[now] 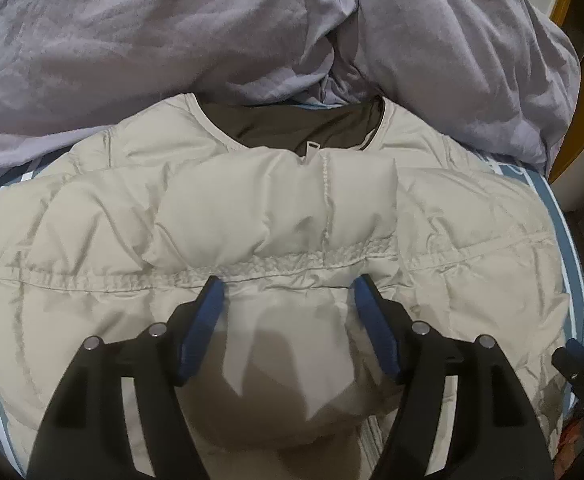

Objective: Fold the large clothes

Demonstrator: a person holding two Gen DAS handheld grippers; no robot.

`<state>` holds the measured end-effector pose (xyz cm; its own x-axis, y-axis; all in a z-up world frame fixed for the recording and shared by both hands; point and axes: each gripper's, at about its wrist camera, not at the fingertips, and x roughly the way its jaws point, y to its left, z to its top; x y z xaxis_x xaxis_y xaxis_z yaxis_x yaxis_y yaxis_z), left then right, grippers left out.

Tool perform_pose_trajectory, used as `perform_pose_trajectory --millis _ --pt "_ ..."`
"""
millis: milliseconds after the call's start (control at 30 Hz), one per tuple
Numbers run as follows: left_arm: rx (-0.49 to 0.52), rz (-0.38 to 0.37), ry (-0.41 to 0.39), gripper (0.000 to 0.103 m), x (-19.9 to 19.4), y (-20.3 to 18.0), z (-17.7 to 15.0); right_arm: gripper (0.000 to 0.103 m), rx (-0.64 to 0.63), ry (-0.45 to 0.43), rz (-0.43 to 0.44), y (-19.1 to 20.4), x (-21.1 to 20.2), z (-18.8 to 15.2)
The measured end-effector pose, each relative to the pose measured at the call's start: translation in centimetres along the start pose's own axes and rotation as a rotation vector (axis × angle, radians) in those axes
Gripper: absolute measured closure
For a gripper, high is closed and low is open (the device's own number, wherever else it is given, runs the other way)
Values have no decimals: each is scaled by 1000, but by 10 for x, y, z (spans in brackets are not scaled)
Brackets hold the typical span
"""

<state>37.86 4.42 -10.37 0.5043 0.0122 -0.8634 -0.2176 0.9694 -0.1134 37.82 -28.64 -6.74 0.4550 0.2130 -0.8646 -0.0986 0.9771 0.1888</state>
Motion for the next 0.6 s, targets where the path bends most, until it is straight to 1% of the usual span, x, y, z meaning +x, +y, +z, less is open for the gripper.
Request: perform_pose_trajectory --millis 200,300,400,600 --pt "-3 -5 1 34 6 1 1 21 -14 3 3 4 0 2" --pt "-21 -32 -14 34 -6 7 0 21 -20 2 9 7 -2 3" --pt "-49 -41 -31 33 -21 15 -6 21 -26 -1 12 10 -6 3" --pt "-51 -6 -59 32 -57 31 -28 19 -46 -12 24 18 -18 -2"
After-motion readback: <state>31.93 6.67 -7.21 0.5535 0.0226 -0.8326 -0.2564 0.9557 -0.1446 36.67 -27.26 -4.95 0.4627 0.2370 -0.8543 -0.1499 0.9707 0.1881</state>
